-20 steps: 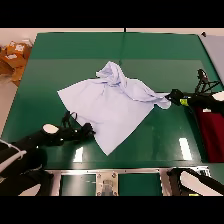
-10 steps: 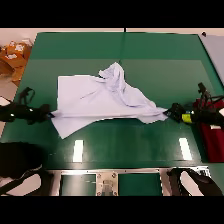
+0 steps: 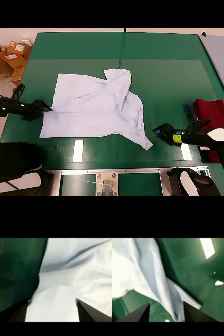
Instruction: Fold the shirts.
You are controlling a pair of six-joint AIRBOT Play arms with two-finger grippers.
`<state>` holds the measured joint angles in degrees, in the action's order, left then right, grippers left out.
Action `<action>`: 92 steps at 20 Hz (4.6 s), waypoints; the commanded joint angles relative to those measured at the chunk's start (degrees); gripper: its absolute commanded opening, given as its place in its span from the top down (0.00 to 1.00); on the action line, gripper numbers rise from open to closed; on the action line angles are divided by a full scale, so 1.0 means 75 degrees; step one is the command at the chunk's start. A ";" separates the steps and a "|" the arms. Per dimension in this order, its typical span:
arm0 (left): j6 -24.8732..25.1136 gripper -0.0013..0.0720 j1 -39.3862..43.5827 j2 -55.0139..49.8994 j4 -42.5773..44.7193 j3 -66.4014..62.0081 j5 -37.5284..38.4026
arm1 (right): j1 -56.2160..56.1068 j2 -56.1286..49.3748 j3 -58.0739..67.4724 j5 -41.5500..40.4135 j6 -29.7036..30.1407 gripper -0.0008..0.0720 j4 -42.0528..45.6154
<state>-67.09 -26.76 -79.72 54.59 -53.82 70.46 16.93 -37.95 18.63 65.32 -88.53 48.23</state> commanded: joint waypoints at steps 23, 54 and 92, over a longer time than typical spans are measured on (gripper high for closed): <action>-0.1306 0.08 -0.0041 -0.0079 0.3316 -0.0434 0.2296 | -0.2285 -0.5010 0.3497 -0.0493 0.1297 0.97 -0.0425; -0.1043 0.92 -0.0041 -0.0079 0.0688 0.2952 0.0548 | 0.1556 -0.3264 0.1072 -0.0627 0.2760 0.97 -0.1317; 0.1145 0.94 0.2261 0.0271 -0.3104 -0.2457 -0.2072 | 0.1052 -0.2567 0.4068 -0.3246 0.3098 0.97 -0.2556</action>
<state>-61.45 -14.52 -67.48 30.59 -77.65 62.89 30.52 -46.52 56.64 48.21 -68.90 29.93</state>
